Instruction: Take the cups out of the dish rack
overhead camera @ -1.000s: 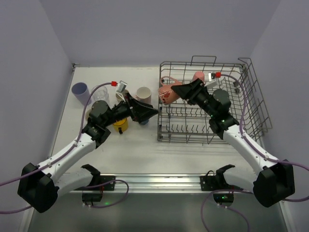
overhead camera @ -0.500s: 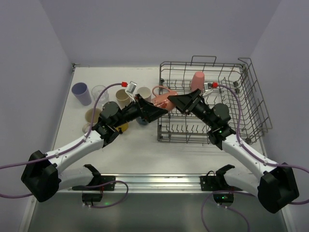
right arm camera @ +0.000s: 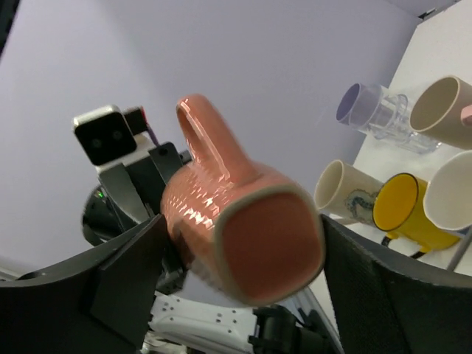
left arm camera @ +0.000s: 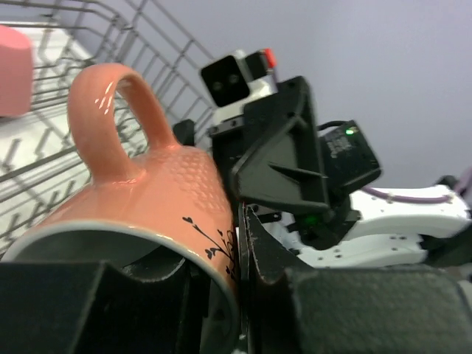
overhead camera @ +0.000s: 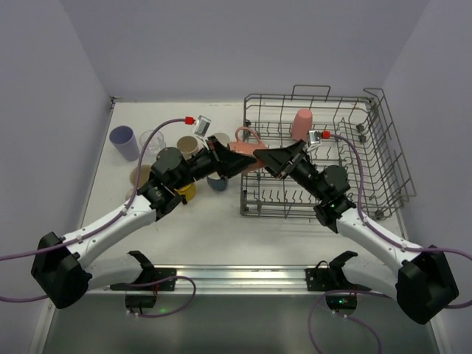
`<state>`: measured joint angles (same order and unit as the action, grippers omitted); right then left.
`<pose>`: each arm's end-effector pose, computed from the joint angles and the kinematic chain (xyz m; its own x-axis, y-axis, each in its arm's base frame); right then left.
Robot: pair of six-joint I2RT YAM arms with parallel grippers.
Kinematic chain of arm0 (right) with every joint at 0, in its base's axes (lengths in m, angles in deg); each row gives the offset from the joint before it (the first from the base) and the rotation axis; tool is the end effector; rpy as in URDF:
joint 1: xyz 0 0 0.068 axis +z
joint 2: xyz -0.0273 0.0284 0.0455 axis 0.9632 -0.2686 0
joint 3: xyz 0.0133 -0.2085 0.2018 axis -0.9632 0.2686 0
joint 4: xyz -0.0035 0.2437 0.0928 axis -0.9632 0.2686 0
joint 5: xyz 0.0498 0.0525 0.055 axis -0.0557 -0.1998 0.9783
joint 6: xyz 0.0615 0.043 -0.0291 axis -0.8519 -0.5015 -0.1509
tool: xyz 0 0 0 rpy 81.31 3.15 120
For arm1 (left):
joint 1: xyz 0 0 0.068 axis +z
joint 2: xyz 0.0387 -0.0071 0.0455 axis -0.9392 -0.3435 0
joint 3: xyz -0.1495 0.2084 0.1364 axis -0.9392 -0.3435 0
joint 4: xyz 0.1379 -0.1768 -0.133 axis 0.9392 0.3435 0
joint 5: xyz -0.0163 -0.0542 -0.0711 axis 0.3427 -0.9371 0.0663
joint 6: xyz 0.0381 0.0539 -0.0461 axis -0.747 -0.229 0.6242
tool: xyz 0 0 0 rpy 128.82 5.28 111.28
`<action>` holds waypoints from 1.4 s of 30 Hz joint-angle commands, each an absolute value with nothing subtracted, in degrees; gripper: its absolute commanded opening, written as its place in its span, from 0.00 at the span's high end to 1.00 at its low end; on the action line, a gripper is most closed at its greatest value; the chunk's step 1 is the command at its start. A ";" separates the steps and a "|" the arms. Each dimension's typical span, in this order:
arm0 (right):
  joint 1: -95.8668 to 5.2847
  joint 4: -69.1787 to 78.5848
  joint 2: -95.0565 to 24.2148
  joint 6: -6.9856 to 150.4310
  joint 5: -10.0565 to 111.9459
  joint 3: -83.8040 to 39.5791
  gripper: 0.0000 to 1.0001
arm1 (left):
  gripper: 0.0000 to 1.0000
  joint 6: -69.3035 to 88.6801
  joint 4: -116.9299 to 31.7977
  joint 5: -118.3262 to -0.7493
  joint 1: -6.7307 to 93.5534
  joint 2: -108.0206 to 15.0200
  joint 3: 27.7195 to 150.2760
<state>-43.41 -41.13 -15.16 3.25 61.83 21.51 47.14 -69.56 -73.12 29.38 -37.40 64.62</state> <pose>0.2110 0.1527 0.3343 -0.6635 0.6712 -0.3305 -0.4248 0.0256 0.9049 0.2061 -0.2103 0.3767 -0.5739 -0.4315 -0.6960 0.6831 0.2165 -0.6975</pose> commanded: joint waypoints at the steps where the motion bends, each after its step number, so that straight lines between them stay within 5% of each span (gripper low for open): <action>1: -41.90 -41.35 -12.27 9.34 62.38 22.76 0.14 | 1.00 34.09 -55.64 -65.61 29.39 -32.63 70.26; 3: -41.99 -35.29 -9.29 12.43 62.37 22.50 0.01 | 1.00 31.08 -48.06 -65.17 29.31 -29.65 72.97; 10: -41.99 -15.86 0.74 27.11 60.27 24.51 0.01 | 1.00 21.40 -5.91 -59.20 29.22 -22.43 82.21; 15: -42.07 -6.80 4.79 32.30 58.07 24.43 0.01 | 1.00 19.82 11.36 -57.52 29.22 -24.00 82.50; 26: -42.07 0.15 7.69 37.40 52.01 20.12 0.01 | 1.00 19.38 6.30 -58.39 27.90 -28.92 69.75; 42: -42.07 3.23 7.60 40.65 47.96 19.16 0.01 | 0.95 18.67 -0.38 -48.47 22.89 -45.96 68.86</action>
